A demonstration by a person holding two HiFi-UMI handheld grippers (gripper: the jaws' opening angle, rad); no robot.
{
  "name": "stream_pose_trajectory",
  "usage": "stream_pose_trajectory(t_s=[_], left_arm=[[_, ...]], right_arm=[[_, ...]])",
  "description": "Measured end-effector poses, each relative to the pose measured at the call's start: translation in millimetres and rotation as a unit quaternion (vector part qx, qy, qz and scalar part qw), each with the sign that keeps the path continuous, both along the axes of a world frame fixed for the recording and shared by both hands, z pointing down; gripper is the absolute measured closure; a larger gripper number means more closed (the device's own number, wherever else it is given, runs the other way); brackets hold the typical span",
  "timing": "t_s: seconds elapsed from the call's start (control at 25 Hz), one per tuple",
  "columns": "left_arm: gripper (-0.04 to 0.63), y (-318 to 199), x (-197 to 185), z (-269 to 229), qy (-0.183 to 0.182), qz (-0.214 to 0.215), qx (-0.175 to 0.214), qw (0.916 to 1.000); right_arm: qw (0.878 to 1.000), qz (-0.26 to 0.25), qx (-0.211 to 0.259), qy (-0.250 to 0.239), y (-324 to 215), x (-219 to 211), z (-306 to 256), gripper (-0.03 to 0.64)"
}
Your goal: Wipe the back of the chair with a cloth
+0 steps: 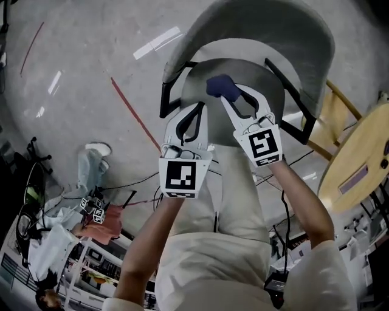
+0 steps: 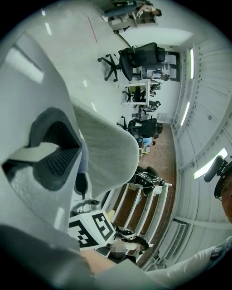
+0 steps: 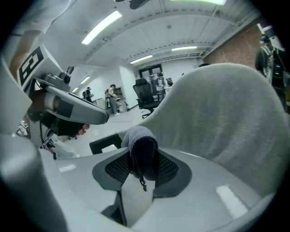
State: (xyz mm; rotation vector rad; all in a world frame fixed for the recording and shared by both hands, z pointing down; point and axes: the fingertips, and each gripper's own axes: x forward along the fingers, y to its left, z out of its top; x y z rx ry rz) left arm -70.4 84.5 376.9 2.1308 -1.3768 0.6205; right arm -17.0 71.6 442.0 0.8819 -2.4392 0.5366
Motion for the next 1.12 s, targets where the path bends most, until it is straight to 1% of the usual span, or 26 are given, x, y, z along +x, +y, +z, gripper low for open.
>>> stream_pose_trajectory(t_s=[0.12,0.24,0.52,0.6,0.76,1.12], left_arm=[[0.595,5.0,-8.1,10.2,0.000,-0.004,-0.003,1.0000],[0.595,8.5,-15.4,23.4,-0.004,-0.005,-0.007,1.0000],[0.595,13.9,-25.1,42.3,-0.004,-0.006,-0.016,0.9998],[0.595,14.9,-25.6,44.8,-0.003,-0.005,-0.018,0.9998],[0.595,14.2,-27.9,48.4,-0.001,-0.003,-0.019,0.9998],[0.595,8.3,-25.8,46.7,0.001,0.009,-0.021,0.9997]], right_arm=[[0.998,-0.061,0.001,-0.002,0.6,-28.0,17.0,0.468],[0.994,-0.105,0.000,0.006,-0.3,-50.3,40.0,0.468],[0.990,-0.140,-0.017,0.031,-7.6,-82.5,85.7,0.468],[0.989,-0.140,-0.019,0.034,-9.6,-88.3,91.4,0.468],[0.992,-0.123,-0.023,0.030,-16.6,-93.0,97.9,0.468],[0.995,-0.088,-0.037,0.026,-24.6,-89.7,98.1,0.466]])
